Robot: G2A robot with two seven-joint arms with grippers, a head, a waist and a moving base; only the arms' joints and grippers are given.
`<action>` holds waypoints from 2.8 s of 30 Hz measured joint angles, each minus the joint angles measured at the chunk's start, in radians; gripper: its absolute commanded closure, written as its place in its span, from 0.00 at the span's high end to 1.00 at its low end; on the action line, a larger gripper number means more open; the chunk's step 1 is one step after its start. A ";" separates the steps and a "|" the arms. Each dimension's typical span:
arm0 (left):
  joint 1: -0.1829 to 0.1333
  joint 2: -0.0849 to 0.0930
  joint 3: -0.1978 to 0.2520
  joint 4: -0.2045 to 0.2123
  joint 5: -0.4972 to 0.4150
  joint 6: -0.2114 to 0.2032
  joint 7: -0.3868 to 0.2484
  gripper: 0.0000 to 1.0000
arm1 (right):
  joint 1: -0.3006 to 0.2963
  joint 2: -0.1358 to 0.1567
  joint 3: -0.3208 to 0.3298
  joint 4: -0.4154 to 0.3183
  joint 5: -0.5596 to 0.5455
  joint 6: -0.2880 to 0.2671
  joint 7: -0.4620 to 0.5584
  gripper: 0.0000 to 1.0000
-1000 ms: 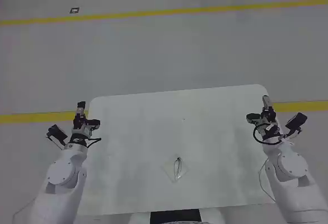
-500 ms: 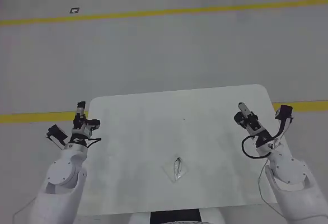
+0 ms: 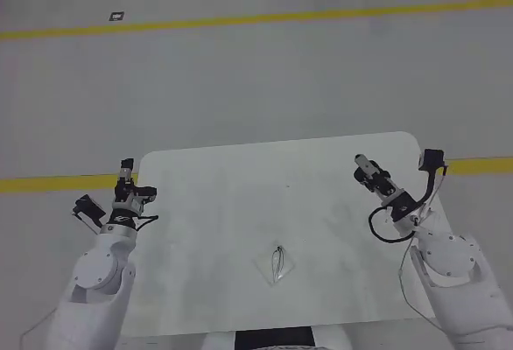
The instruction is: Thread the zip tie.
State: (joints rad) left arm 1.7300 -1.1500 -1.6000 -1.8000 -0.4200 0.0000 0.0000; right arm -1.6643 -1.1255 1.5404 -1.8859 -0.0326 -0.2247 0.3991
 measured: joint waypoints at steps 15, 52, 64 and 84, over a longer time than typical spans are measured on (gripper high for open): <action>0.000 0.000 0.000 0.000 0.000 0.000 0.000 1.00 | 0.070 0.004 -0.083 -0.004 -0.108 -0.005 0.145 1.00; 0.000 0.000 0.000 0.000 0.000 0.000 0.000 1.00 | 0.288 0.010 -0.358 -0.008 -0.371 0.031 0.587 1.00; 0.000 0.000 0.000 0.000 0.000 0.000 0.000 1.00 | 0.474 -0.006 -0.627 -0.047 -0.514 0.105 0.982 1.00; 0.000 0.000 0.000 0.000 0.000 0.000 0.000 1.00 | 0.539 -0.019 -0.778 -0.023 -0.623 0.206 0.991 1.00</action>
State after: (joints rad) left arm 1.7300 -1.1500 -1.6000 -1.8000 -0.4200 0.0000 0.0000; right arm -1.1251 -1.1448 0.7626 -1.9087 -0.6560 -0.0184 1.3900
